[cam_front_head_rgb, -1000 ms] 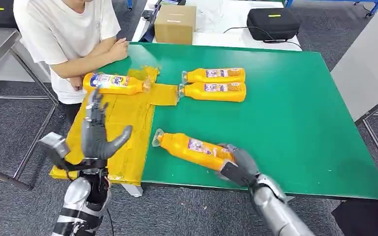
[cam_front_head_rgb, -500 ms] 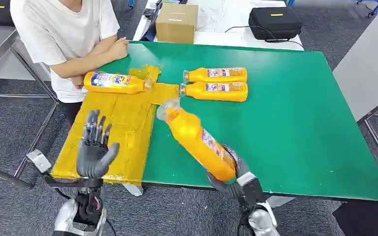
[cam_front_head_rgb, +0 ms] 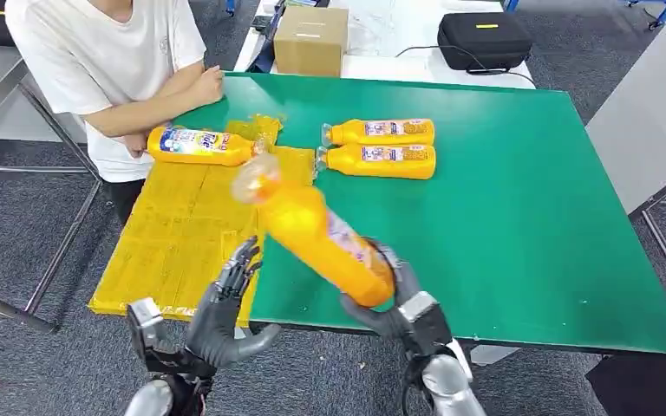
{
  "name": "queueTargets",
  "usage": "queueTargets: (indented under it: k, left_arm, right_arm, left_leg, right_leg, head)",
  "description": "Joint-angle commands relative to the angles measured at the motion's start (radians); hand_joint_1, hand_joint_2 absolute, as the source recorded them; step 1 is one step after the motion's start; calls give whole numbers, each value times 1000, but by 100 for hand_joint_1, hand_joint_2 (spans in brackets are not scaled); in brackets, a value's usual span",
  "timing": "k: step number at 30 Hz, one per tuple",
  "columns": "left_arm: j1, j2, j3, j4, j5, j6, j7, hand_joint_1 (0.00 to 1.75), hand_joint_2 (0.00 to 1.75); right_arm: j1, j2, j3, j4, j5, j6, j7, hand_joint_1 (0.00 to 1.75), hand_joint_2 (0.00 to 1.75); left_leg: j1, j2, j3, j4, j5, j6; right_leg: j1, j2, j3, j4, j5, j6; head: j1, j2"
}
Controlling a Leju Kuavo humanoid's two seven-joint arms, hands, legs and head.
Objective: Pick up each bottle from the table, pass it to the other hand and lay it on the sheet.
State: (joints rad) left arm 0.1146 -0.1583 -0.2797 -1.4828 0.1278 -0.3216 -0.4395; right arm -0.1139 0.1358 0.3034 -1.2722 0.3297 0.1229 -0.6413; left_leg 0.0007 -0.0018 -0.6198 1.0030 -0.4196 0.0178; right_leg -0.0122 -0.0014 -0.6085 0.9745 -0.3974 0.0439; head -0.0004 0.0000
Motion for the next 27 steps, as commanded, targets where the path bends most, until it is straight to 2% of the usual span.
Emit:
queueTargets:
  k: [1,2,6,8,10,16,27]
  left_arm:
    - [-122,-9,-17,144,66,-49,27,0,175]
    - [-126,-16,-7,141,91,-51,42,0,175]
    - [-122,-14,-8,131,95,-51,49,0,175]
    - [-130,-29,10,133,136,-44,56,0,175]
    - [-141,-41,20,127,199,-45,74,0,175]
    - [-160,-37,7,87,320,-71,84,0,175]
    - [-168,-30,0,78,372,-96,105,0,175]
  right_arm:
    - [-216,49,296,288,114,-30,22,175,175]
    - [-218,61,310,308,116,-37,21,175,175]
    - [-210,63,322,316,118,-53,15,175,175]
    - [-207,68,356,329,127,-51,11,175,175]
    - [-200,82,394,355,128,-49,6,175,175]
    - [-200,102,473,451,120,-68,-8,175,175]
    - [-212,99,484,475,124,-84,-9,175,175]
  left_leg:
    - [0,4,3,-1,-1,-1]
    - [1,5,6,-1,-2,-1]
    - [1,1,5,-1,-1,-1]
    - [1,1,8,-1,-2,-2]
    - [1,1,4,-1,-1,-1]
    - [1,-1,6,-1,-1,-2]
    - [2,-2,3,0,0,-1]
  right_leg:
    - [0,4,1,-1,1,-1]
    - [1,5,5,0,-1,-2]
    - [1,0,4,-1,-1,-1]
    - [1,2,7,-1,-2,-2]
    - [1,1,4,-1,-1,-1]
    - [1,-1,5,-1,-2,-2]
    - [2,-3,3,-1,-2,-1]
  head:
    - [0,0]
    - [0,0]
    - [0,0]
    - [0,0]
    - [-1,0]
    - [0,0]
    - [0,0]
